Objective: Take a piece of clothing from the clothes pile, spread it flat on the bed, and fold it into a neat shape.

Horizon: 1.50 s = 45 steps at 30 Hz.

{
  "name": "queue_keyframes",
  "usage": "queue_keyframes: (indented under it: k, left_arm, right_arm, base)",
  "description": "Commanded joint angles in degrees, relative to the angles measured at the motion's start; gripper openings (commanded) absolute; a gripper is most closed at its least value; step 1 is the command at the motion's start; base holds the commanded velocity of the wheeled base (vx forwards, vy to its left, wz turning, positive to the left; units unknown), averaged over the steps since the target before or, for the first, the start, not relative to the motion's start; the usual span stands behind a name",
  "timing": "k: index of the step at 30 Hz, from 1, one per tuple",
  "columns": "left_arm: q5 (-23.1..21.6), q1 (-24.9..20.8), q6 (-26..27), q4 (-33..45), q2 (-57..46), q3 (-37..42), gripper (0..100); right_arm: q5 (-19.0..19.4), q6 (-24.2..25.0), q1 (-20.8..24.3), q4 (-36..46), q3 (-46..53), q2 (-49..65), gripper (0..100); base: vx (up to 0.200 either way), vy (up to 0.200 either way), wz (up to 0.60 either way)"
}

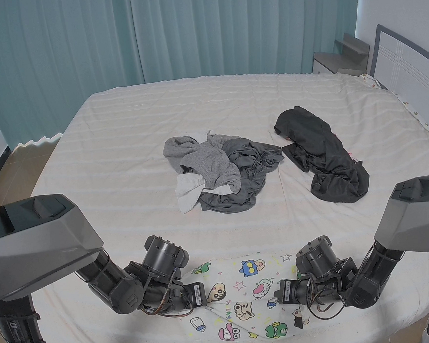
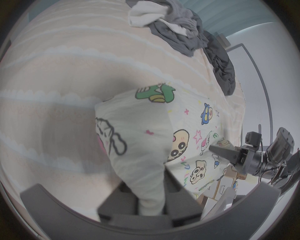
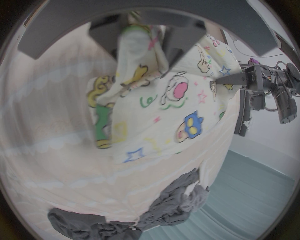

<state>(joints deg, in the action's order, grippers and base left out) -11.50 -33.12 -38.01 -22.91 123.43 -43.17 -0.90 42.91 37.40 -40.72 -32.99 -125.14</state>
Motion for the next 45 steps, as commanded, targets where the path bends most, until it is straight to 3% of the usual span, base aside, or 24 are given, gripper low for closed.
queue_keyframes:
  k: [1, 13, 39, 45]
  left_arm:
    - [0.3, -0.2, 0.0, -0.5, 0.5, 0.5, 100]
    - [3.1, -0.1, 0.7, 0.0, -2.5, 6.2, 100]
    - [3.4, 0.4, 3.4, 5.3, -7.0, 13.5, 100]
    - [3.1, 3.8, 2.8, 5.0, -19.9, 15.4, 100]
  right_arm:
    - [0.3, 0.0, 0.2, -0.3, 0.1, -0.2, 100]
    - [-2.5, -0.3, 0.1, -0.1, 3.8, 0.9, 100]
    - [-5.3, -3.6, 0.8, 1.3, 11.5, 3.8, 100]
    - [-6.6, -3.3, -0.7, 0.9, 15.7, 16.0, 100]
  base:
    - [0.000, 0.000, 0.00]
    - [0.000, 0.000, 0.00]
    - [0.000, 0.000, 0.00]
    - [0.000, 0.000, 0.00]
